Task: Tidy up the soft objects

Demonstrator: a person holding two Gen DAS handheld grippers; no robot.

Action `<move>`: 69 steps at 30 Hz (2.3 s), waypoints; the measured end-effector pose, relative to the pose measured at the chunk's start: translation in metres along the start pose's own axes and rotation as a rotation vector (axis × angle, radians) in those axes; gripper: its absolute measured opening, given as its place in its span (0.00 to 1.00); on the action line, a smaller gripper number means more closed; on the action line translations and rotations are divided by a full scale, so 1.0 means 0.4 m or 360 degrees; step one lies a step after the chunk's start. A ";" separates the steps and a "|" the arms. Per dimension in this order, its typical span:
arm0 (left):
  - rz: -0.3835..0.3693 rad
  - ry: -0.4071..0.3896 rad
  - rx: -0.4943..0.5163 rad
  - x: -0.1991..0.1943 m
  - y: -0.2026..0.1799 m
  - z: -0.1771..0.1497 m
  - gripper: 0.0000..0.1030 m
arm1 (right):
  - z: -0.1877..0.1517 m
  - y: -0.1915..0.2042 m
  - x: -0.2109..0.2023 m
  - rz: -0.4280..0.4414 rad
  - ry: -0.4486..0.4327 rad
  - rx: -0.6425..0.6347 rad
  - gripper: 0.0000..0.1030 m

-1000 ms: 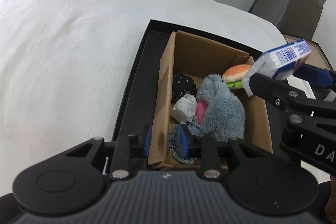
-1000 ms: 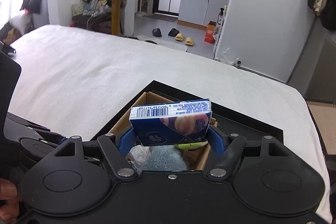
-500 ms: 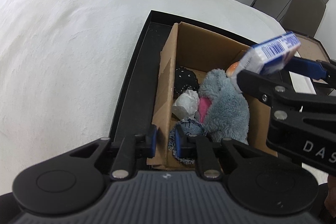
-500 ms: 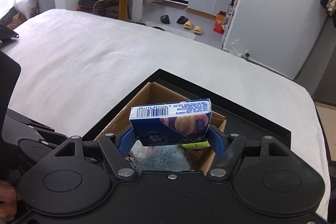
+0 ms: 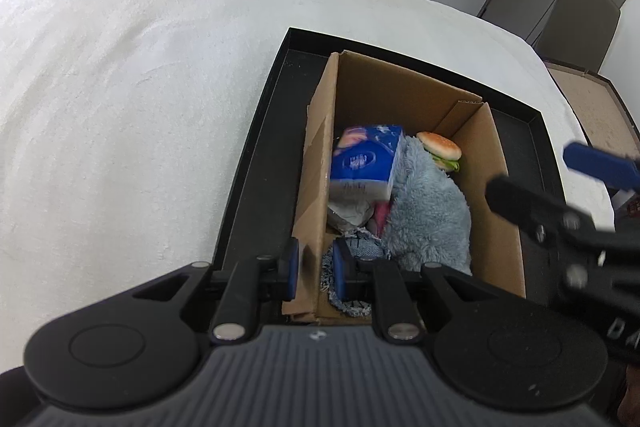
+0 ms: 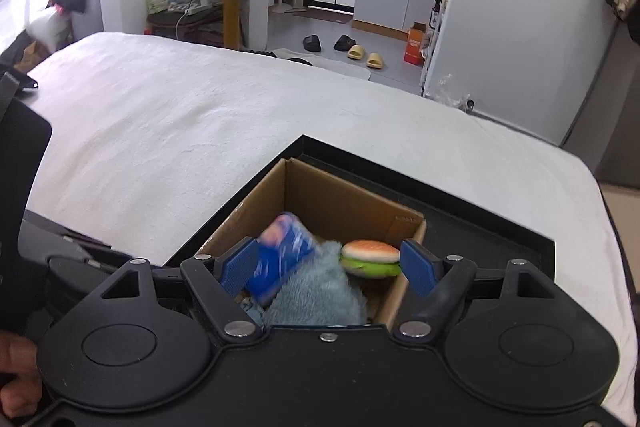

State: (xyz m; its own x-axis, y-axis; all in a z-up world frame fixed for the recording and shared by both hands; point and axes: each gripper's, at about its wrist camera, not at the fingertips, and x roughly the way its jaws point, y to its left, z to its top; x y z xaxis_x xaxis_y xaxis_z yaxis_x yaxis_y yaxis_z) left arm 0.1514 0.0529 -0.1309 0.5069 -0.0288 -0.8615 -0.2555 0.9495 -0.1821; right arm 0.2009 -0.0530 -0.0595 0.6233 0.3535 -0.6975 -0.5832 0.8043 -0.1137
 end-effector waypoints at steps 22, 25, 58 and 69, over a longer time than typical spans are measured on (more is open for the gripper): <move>0.0059 -0.0142 0.0116 -0.193 -0.075 0.005 0.42 | -0.082 -0.119 -0.173 -0.0104 -0.0087 0.0544 0.90; 0.0057 -0.0154 0.0123 -0.225 -0.086 0.002 0.46 | -0.089 -0.132 -0.200 -0.0110 -0.0103 0.0609 0.92; 0.0038 -0.0345 0.0229 -0.566 -0.110 -0.062 0.99 | -0.123 -0.164 -0.451 -0.0261 -0.0110 0.1007 1.00; -0.0009 -0.0408 0.0313 -0.651 -0.140 -0.112 0.99 | -0.139 -0.132 -0.552 -0.0341 -0.0128 0.0920 1.00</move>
State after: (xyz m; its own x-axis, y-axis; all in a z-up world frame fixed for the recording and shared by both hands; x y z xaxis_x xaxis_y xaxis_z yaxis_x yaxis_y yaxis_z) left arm -0.0030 -0.0067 0.0824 0.7050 0.0215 -0.7089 -0.1007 0.9924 -0.0701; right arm 0.0651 -0.2000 0.0613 0.7460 0.1721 -0.6434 -0.0782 0.9820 0.1721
